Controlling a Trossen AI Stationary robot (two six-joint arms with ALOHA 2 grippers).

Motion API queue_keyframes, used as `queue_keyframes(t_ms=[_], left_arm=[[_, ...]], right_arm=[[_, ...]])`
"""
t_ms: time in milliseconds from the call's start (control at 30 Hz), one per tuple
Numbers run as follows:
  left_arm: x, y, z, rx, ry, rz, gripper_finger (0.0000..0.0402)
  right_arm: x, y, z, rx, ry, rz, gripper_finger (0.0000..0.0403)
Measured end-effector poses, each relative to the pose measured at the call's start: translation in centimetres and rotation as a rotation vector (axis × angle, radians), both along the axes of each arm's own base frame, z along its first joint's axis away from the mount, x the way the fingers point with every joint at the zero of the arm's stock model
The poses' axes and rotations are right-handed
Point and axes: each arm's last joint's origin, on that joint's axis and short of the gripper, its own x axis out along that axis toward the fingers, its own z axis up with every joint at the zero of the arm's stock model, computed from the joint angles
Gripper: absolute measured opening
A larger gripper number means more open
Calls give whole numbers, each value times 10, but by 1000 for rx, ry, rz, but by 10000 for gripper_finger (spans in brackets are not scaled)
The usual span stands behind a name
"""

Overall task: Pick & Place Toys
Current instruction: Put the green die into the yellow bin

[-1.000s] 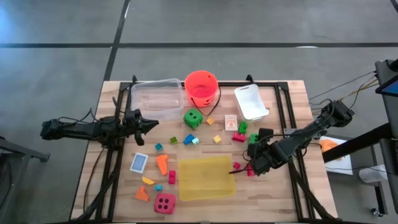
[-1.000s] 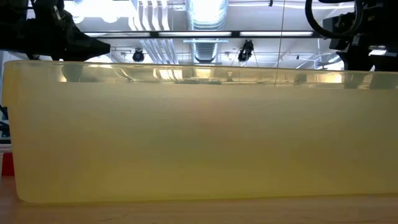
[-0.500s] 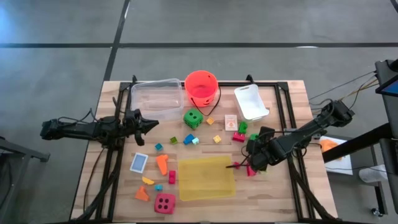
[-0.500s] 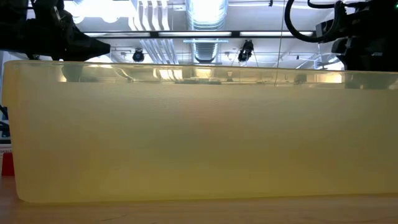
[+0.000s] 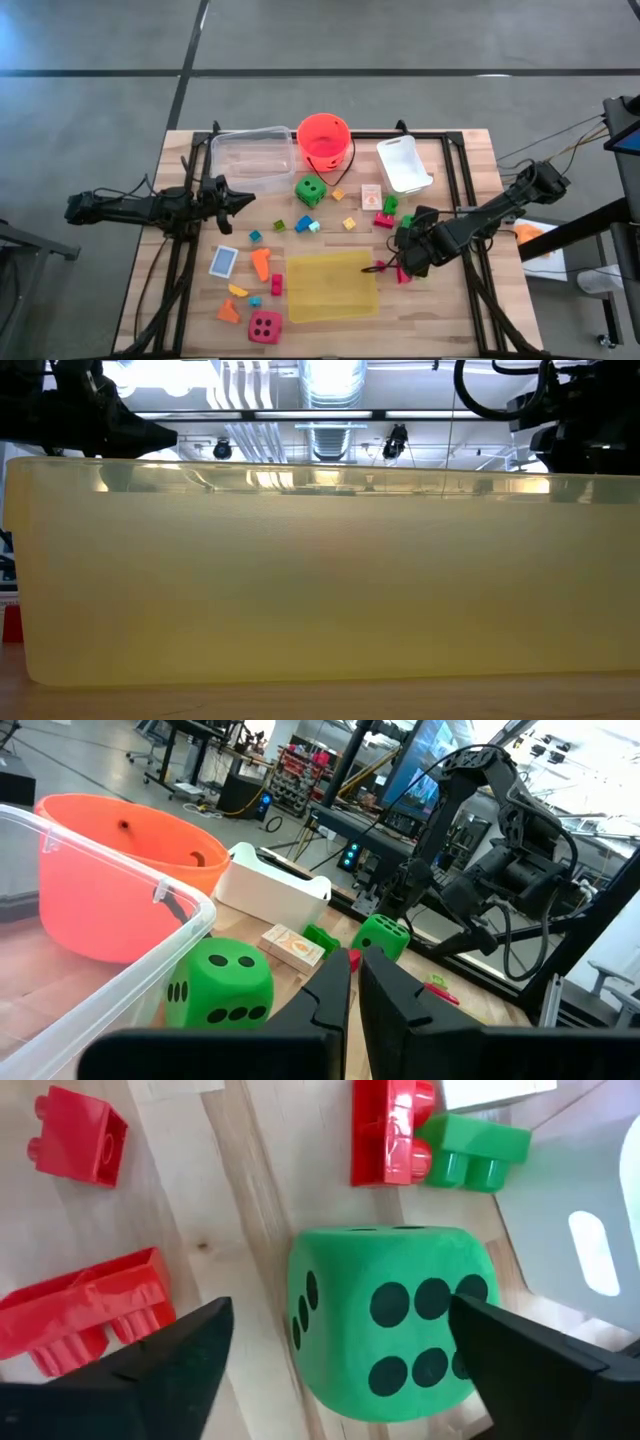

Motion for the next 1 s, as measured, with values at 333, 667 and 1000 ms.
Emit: queue_keyframes(t_ms=[333, 667, 1000], left_arm=[[0, 0, -1, 3, 8, 0, 22], [0, 0, -1, 3, 8, 0, 22], [0, 0, -1, 3, 8, 0, 22]], right_arm=[[-3, -3, -7, -34, 7, 5, 396], [-19, -13, -32, -148, 73, 10, 396], [-21, -15, -41, -173, 25, -4, 318]])
